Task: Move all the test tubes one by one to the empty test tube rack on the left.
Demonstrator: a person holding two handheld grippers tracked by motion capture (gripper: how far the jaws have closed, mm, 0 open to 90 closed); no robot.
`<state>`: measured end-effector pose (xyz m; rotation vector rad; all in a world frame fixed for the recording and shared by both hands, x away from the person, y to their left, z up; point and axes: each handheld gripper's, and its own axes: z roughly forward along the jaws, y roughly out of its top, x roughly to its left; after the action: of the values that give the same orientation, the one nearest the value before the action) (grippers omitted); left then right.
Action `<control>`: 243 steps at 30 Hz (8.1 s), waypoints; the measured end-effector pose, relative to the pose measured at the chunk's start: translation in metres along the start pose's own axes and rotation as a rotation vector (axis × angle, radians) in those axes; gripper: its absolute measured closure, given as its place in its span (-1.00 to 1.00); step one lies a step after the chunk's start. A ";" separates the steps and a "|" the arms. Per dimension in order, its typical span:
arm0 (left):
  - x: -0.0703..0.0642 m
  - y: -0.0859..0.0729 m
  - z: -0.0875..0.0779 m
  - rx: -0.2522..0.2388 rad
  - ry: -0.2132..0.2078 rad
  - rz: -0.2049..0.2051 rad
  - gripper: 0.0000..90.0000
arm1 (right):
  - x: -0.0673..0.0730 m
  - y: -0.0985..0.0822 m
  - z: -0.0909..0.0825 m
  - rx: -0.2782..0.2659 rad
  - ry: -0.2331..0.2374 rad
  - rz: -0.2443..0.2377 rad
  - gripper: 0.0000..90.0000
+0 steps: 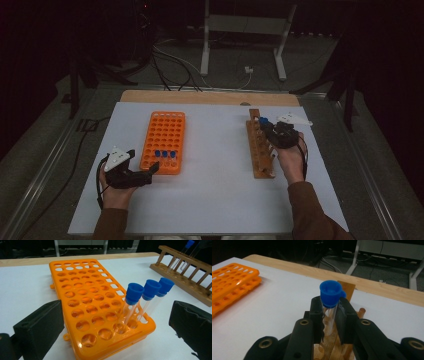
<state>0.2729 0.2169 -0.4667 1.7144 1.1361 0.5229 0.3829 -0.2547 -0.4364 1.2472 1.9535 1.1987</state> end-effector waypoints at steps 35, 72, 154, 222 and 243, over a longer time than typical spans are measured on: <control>-0.046 0.042 -0.003 -0.088 -0.180 0.103 -0.85 | 0.048 0.035 -0.029 -0.059 0.152 -0.149 0.71; -0.125 0.058 0.074 -0.044 -0.289 0.266 0.35 | 0.126 0.031 -0.031 -0.033 0.477 -0.144 0.70; -0.035 0.029 -0.009 -0.098 -0.213 0.173 0.73 | 0.051 -0.004 -0.047 -0.048 0.210 -0.028 -1.00; 0.006 -0.015 0.018 0.137 -0.001 0.176 0.74 | 0.045 -0.010 -0.052 -0.073 0.217 -0.001 -1.00; 0.005 -0.016 0.022 0.165 0.002 0.174 0.73 | 0.046 -0.011 -0.046 -0.056 0.217 -0.004 -1.00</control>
<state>0.2846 0.2118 -0.4914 1.9679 1.0609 0.5497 0.3212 -0.2334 -0.4231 1.1242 2.0575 1.4286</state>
